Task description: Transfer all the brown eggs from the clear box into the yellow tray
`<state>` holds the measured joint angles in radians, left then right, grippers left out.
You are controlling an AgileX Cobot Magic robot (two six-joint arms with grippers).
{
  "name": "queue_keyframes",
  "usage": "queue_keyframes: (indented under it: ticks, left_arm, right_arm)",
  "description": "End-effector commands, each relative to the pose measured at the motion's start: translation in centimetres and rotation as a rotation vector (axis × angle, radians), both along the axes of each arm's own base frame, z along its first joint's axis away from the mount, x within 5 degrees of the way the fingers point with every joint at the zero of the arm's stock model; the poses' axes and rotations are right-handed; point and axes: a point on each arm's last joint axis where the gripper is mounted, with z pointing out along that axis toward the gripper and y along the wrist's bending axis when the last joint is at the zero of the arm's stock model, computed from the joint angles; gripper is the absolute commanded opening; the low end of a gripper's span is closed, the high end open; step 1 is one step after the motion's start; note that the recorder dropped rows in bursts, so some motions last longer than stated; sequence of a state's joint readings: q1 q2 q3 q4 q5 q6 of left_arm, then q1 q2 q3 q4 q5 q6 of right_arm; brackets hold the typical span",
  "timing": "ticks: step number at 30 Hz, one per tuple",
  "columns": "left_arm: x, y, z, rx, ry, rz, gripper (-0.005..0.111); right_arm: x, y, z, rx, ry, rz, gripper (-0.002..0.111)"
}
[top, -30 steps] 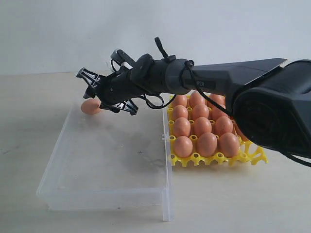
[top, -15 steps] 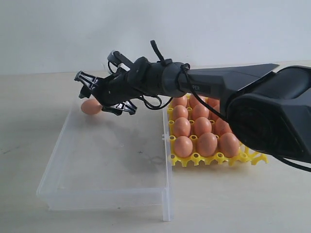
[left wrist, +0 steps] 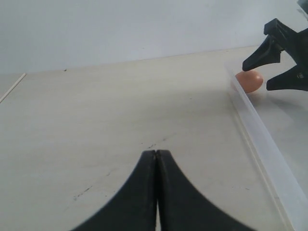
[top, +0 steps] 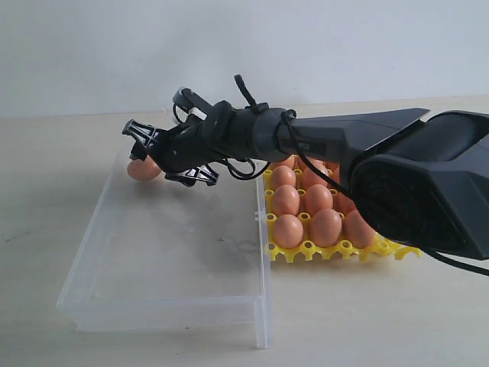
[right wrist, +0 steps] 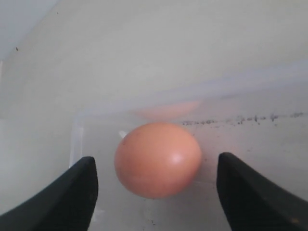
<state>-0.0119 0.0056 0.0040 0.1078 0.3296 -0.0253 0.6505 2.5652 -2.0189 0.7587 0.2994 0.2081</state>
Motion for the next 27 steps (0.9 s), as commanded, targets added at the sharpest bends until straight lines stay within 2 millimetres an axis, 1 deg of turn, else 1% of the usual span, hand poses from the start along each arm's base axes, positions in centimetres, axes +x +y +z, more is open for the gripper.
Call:
queue_keyframes:
  ticks: [1, 6, 10, 16, 18, 20, 23, 24, 27]
  left_arm:
    - [0.0, 0.0, 0.3, -0.007, -0.021, 0.001, 0.000]
    - [0.0, 0.0, 0.3, -0.007, -0.021, 0.001, 0.000]
    - [0.0, 0.0, 0.3, -0.007, -0.021, 0.001, 0.000]
    - [0.0, 0.0, 0.3, -0.007, -0.021, 0.001, 0.000]
    - [0.0, 0.0, 0.3, -0.007, -0.021, 0.001, 0.000]
    - [0.0, 0.0, 0.3, -0.007, -0.021, 0.001, 0.000]
    - [0.0, 0.0, 0.3, -0.007, -0.021, 0.001, 0.000]
    - [0.0, 0.0, 0.3, -0.007, -0.021, 0.001, 0.000]
    - [0.0, 0.0, 0.3, -0.007, -0.021, 0.001, 0.000]
  right_arm:
    - [0.2, 0.1, 0.1, 0.008, -0.023, -0.032, 0.067]
    - [-0.3, 0.9, -1.1, 0.008, -0.001, -0.029, 0.067]
    - [-0.6, 1.5, -1.3, 0.014, -0.016, -0.030, 0.067]
    - [-0.4, 1.5, -1.4, 0.028, -0.015, -0.055, 0.066]
    - [-0.4, 1.5, -1.3, 0.030, -0.022, -0.061, 0.058]
    - [-0.3, 1.4, -1.4, 0.034, -0.028, -0.071, 0.039]
    - [-0.2, 1.4, -1.4, 0.035, -0.033, -0.079, 0.003]
    - [-0.2, 1.4, -1.4, 0.031, -0.040, -0.076, 0.000]
    - [-0.1, 1.4, -0.7, 0.032, -0.057, -0.070, 0.000]
